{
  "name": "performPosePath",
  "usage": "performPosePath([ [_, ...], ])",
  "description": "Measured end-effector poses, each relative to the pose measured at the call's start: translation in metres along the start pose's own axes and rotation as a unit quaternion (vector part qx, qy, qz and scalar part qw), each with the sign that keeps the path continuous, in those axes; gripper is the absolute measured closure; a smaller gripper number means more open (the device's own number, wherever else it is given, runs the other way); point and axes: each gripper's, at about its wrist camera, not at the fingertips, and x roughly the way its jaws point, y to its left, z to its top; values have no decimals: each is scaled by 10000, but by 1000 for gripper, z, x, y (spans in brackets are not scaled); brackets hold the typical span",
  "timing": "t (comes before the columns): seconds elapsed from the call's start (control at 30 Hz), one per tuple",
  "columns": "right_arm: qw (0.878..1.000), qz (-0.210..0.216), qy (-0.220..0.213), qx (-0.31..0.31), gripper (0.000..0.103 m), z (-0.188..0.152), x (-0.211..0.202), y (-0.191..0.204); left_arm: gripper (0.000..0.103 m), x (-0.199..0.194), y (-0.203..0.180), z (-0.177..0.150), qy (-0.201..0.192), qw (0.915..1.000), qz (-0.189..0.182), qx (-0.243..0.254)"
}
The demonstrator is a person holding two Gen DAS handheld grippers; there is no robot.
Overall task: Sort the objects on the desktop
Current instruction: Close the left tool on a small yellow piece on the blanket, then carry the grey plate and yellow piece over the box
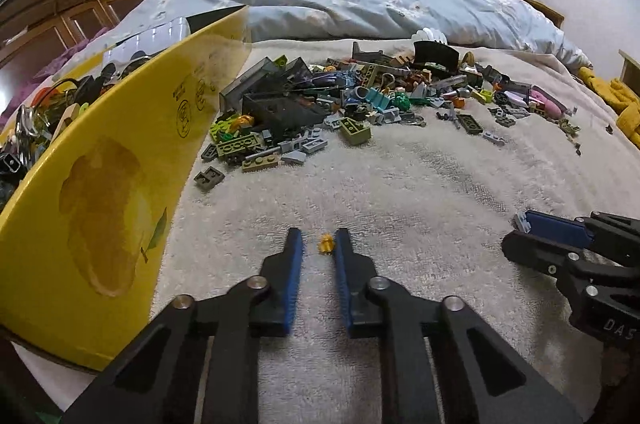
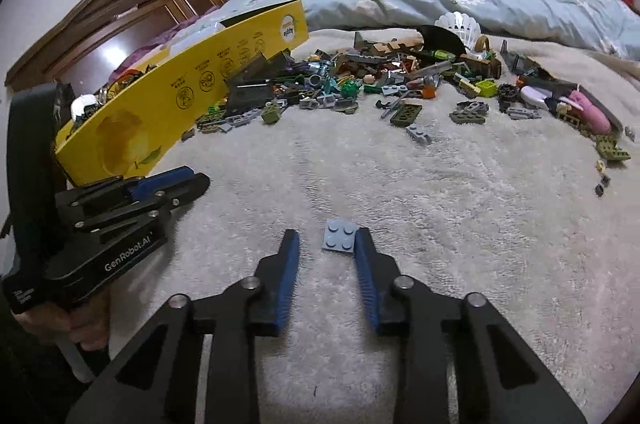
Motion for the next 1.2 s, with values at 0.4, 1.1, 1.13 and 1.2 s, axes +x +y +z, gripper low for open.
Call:
performPosePath([
  [0.4,9912,-221,-524,-1198,89,24,-40,40,96,-16,11,-6,-293,9992,-281,-22],
  [1.1,9854,-95,-1194,-1206,89,53,-64,130,96,-113,45,16,-1532,9857,-481,-519],
  [1.13,9849,-55,-1258,-1190,89,58,-64,135,96,-117,52,18,-1555,9848,-488,-606],
  [1.2,9840,18,-1333,-1182,89,65,-64,144,96,-121,64,22,-1599,9831,-462,-761],
])
